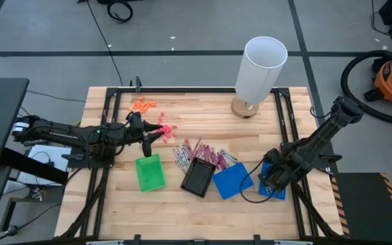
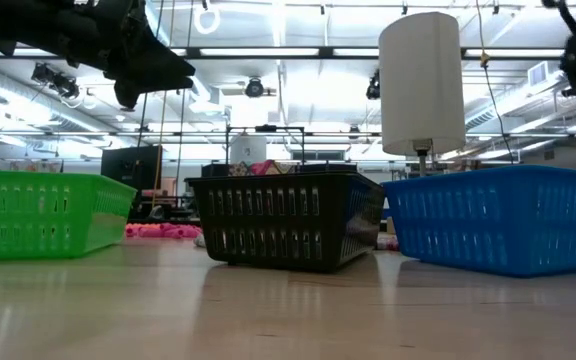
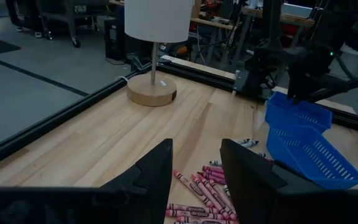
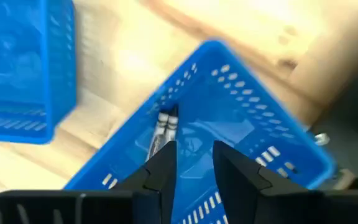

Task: Sort crayons
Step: Put the black crayon into the right blue bin

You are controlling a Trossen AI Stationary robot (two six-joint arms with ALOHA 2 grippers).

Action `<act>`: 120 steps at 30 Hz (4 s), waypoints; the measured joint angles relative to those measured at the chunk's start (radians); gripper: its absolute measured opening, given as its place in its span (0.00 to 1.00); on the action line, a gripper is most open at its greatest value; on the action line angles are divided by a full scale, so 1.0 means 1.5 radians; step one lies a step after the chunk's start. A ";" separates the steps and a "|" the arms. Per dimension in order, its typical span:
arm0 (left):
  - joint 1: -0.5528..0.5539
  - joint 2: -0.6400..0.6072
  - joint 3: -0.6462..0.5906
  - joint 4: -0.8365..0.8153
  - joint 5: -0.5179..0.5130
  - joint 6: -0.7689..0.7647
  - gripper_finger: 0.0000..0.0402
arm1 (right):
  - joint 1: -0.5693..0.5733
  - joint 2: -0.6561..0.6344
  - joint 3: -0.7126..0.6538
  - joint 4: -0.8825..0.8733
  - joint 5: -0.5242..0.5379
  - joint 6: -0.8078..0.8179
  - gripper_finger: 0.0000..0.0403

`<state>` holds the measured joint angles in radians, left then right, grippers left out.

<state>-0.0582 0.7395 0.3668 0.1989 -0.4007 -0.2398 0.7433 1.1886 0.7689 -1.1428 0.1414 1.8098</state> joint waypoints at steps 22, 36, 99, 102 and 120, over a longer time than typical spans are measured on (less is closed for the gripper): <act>0.000 0.000 0.000 0.013 0.000 0.000 0.37 | -0.288 0.003 0.079 0.060 0.122 -0.486 0.28; 0.000 0.000 0.000 0.063 0.000 0.035 0.37 | -0.415 0.006 0.079 0.162 0.103 -0.683 0.27; -0.001 0.000 0.000 0.060 0.000 0.030 0.37 | -0.541 0.407 0.215 0.301 -0.058 -0.979 0.25; -0.001 0.000 0.000 0.056 0.000 0.029 0.37 | -0.542 0.407 0.215 0.300 -0.058 -0.979 0.25; -0.002 0.000 0.000 0.056 0.000 0.027 0.37 | -0.542 0.405 0.181 0.328 -0.077 -0.961 0.25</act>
<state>-0.0605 0.7395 0.3668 0.2829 -0.4004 -0.1993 -0.0700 1.7960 1.0400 -0.6513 0.0252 0.3679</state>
